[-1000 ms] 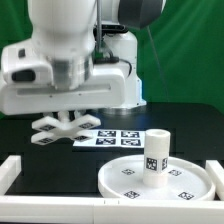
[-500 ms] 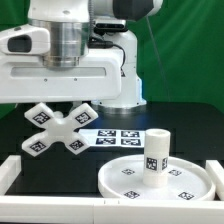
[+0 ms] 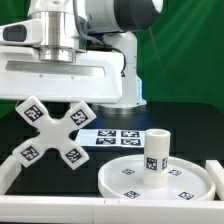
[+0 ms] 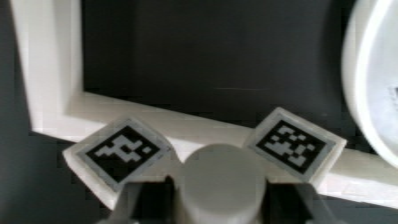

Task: Assemble round table

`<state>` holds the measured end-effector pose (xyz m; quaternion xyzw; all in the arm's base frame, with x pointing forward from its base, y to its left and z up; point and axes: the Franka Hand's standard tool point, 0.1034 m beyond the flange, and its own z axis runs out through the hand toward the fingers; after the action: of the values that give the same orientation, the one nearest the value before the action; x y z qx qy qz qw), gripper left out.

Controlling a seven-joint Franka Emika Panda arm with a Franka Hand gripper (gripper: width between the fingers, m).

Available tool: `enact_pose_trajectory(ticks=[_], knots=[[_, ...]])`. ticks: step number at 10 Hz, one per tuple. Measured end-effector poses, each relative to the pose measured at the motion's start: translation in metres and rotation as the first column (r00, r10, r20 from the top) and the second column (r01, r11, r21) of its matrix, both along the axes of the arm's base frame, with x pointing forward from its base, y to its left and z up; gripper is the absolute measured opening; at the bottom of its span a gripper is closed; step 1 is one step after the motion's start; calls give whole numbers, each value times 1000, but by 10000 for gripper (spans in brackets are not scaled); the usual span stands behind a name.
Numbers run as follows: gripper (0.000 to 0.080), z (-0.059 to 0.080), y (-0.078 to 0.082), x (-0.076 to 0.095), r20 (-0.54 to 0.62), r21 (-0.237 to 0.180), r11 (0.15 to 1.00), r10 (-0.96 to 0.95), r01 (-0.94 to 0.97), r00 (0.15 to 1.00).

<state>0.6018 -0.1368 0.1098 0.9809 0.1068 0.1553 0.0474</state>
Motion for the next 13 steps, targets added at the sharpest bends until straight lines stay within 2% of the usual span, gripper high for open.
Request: enact_pose_trajectory(ticks=[1,3,4,5,7,8,12,13], knots=[[216,4,-16,-1,84,-68,998,23,-17,996],[216,-7,-24,-18,138,-94,996,19,-6,990],[216,-15,-20,-20,160,-78,997,18,-6,987],[216,-22,-10,-18,175,-43,999,20,-12,984],[216,-25,39,-7,201,66,997,-47,34,978],[216,-21,48,-3,201,77,996,-50,36,978],[216,-24,45,-5,196,76,996,-54,40,979],[216,-29,44,-6,190,78,996,-54,40,980]])
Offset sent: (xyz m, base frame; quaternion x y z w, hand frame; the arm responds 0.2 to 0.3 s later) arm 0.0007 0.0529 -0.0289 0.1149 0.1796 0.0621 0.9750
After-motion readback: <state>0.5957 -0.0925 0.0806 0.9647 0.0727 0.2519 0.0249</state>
